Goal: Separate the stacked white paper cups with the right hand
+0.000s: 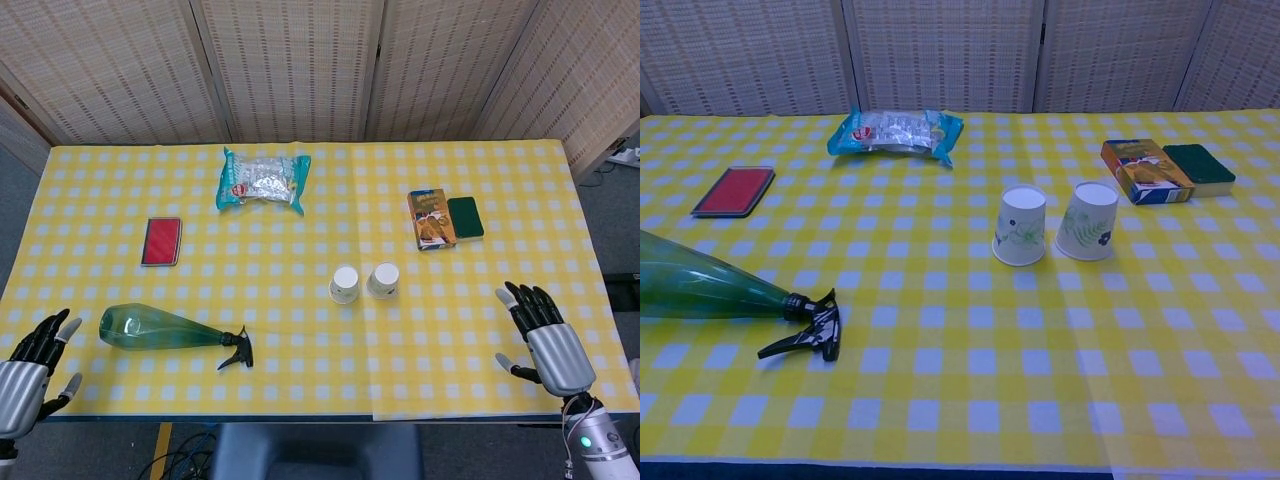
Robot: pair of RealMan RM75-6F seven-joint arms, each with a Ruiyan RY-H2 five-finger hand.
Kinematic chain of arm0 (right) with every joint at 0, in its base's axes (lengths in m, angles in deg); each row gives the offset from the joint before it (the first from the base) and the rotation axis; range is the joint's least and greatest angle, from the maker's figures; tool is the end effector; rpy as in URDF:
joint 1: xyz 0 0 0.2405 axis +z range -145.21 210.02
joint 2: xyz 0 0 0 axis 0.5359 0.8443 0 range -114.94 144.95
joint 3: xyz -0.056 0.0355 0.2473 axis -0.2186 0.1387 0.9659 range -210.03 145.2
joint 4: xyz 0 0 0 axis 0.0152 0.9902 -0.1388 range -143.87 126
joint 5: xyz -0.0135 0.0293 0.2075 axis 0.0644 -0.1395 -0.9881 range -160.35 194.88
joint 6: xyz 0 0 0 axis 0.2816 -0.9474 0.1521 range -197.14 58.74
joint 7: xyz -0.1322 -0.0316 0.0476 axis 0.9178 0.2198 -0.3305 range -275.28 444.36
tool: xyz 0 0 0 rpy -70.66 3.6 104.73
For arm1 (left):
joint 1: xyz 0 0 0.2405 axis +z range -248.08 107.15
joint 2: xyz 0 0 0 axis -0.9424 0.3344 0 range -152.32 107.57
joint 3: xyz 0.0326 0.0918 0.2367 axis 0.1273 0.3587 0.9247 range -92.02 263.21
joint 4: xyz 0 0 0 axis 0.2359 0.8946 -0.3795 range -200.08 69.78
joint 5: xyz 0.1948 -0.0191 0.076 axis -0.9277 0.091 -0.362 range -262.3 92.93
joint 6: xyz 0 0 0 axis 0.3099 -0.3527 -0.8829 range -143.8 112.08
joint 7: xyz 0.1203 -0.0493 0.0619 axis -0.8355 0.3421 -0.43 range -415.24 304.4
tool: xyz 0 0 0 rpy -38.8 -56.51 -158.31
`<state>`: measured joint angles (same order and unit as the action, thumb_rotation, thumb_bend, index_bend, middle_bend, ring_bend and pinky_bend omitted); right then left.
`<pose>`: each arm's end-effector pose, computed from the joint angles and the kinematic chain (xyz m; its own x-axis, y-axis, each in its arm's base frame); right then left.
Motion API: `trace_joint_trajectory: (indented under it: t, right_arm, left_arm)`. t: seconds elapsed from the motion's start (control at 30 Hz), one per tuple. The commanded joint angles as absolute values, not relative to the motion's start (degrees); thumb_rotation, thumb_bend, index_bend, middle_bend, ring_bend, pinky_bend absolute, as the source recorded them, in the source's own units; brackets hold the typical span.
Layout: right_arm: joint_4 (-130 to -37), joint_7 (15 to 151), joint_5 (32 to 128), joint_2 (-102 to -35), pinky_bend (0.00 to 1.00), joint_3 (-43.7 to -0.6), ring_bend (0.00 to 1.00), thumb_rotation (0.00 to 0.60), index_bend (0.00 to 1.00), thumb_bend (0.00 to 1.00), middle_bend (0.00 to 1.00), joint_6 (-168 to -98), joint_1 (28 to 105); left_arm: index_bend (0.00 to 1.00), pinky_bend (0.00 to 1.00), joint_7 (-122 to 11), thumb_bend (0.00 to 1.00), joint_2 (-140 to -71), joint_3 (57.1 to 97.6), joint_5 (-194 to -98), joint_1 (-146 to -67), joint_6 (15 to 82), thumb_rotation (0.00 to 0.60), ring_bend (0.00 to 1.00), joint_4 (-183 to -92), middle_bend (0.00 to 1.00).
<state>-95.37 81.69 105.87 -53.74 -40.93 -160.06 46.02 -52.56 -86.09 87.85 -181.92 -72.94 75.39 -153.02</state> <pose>-0.3003 -0.1877 0.1284 0.3919 -0.0409 0.9191 -0.9049 -0.1972 0.3771 -0.3083 0.1480 0.1584 0.4298 0.0054 0.9029 0.8910 -0.1648 -0.4231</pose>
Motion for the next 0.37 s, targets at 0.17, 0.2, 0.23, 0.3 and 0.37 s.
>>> trace_joint_trajectory:
  t: [0.17, 0.2, 0.23, 0.3, 0.37]
  right_arm:
    - [-95.9, 79.9, 106.5, -53.0, 0.00, -38.9, 0.00, 0.600, 0.00, 0.19, 0.00, -159.5, 44.7]
    - [-95.9, 79.9, 106.6, -53.0, 0.00, -38.6, 0.00, 0.600, 0.00, 0.19, 0.00, -159.3, 44.7]
    - [-95.9, 80.0, 106.8, -53.0, 0.00, -38.4, 0.00, 0.600, 0.00, 0.19, 0.00, -159.1, 44.7]
    - [-95.8, 80.0, 107.0, -53.2, 0.00, -37.9, 0.00, 0.600, 0.00, 0.19, 0.00, -158.5, 44.7]
    - [-95.8, 80.3, 106.9, -53.2, 0.00, -37.6, 0.00, 0.600, 0.00, 0.19, 0.00, -157.7, 44.6]
  left_arm:
    - [0.00, 0.20, -53.4, 0.38, -86.3, 88.5, -182.7, -72.6, 75.7, 0.600, 0.05, -153.0, 0.00]
    - [0.00, 0.20, -53.6, 0.38, -86.4, 88.6, -182.6, -72.6, 75.6, 0.600, 0.05, -152.9, 0.00]
    - [0.00, 0.20, -53.7, 0.38, -86.4, 88.6, -182.5, -72.6, 75.4, 0.600, 0.05, -152.9, 0.00]
    - [0.00, 0.20, -53.7, 0.38, -86.5, 88.5, -182.1, -72.8, 75.0, 0.600, 0.05, -152.9, 0.00]
    - [0.00, 0.20, -53.8, 0.38, -86.6, 88.2, -181.6, -73.1, 74.4, 0.600, 0.05, -152.8, 0.00]
